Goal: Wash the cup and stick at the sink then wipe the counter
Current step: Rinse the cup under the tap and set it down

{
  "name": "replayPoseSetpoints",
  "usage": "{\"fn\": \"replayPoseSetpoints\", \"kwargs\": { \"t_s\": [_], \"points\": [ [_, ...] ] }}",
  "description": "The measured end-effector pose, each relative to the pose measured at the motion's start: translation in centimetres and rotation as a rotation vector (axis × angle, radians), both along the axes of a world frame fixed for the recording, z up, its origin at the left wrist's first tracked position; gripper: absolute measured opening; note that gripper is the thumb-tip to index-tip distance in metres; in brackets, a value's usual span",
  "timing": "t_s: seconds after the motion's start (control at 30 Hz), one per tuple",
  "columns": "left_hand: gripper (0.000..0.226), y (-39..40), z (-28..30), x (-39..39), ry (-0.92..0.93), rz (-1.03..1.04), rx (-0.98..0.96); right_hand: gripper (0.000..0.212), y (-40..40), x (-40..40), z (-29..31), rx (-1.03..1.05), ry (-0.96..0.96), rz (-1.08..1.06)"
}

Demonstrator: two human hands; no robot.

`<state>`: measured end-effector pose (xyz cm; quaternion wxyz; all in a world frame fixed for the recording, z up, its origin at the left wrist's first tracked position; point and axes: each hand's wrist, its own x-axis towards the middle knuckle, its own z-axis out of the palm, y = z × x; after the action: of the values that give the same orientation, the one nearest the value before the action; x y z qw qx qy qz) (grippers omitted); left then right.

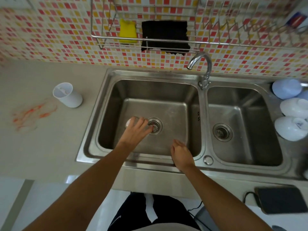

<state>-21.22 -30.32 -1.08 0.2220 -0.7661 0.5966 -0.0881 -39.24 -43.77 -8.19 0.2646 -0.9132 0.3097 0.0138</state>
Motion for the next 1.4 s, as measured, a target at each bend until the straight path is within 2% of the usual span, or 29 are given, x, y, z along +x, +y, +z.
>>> {"fn": "replayPoseSetpoints", "kwargs": {
  "t_s": [0.1, 0.17, 0.3, 0.5, 0.67, 0.77, 0.9, 1.03, 1.27, 1.4],
  "points": [
    [0.08, 0.6, 0.7, 0.4, 0.063, 0.143, -0.112, 0.031, 0.1, 0.0, 0.3, 0.009, 0.016, 0.018],
    [0.084, 1.2, 1.3, 0.6, 0.16, 0.315, -0.224, 0.035, 0.1, 0.1, 0.5, 0.002, 0.031, 0.037],
    [0.078, 3.8, 2.4, 1.6, 0.28, 0.582, -0.384, 0.041, 0.3, 0.9, 1.2, 0.013, 0.054, 0.065],
    [0.08, 10.6, 3.6, 5.3, 0.378, 0.726, -0.616, 0.065, 2.2, 4.5, 2.2, 0.119, 0.082, 0.038],
    [0.084, 15.9, 4.8, 9.0, 0.465, 0.844, -0.858, 0.049, 5.1, 10.1, 3.7, 0.249, -0.028, -0.062],
    [0.088, 18.8, 4.6, 11.1, 0.524, 0.899, -0.948, 0.041, 7.1, 14.2, 4.2, 0.254, -0.131, -0.082],
    [0.089, 22.0, 4.2, 14.1, 0.587, 0.99, -1.02, 0.047, 10.7, 19.4, 6.2, 0.282, -0.178, -0.09],
    [0.087, 24.3, 3.6, 16.6, 0.673, 1.018, -1.049, 0.045, 13.8, 23.4, 7.1, 0.265, -0.215, -0.05],
    [0.088, 26.5, 1.6, 19.6, 0.809, 1.009, -0.998, 0.043, 17.6, 27.7, 7.3, 0.34, -0.273, -0.031],
    [0.091, 27.4, 0.9, 20.0, 0.823, 0.965, -0.941, 0.043, 19.1, 28.8, 7.0, 0.349, -0.281, -0.06]
  ]
}}
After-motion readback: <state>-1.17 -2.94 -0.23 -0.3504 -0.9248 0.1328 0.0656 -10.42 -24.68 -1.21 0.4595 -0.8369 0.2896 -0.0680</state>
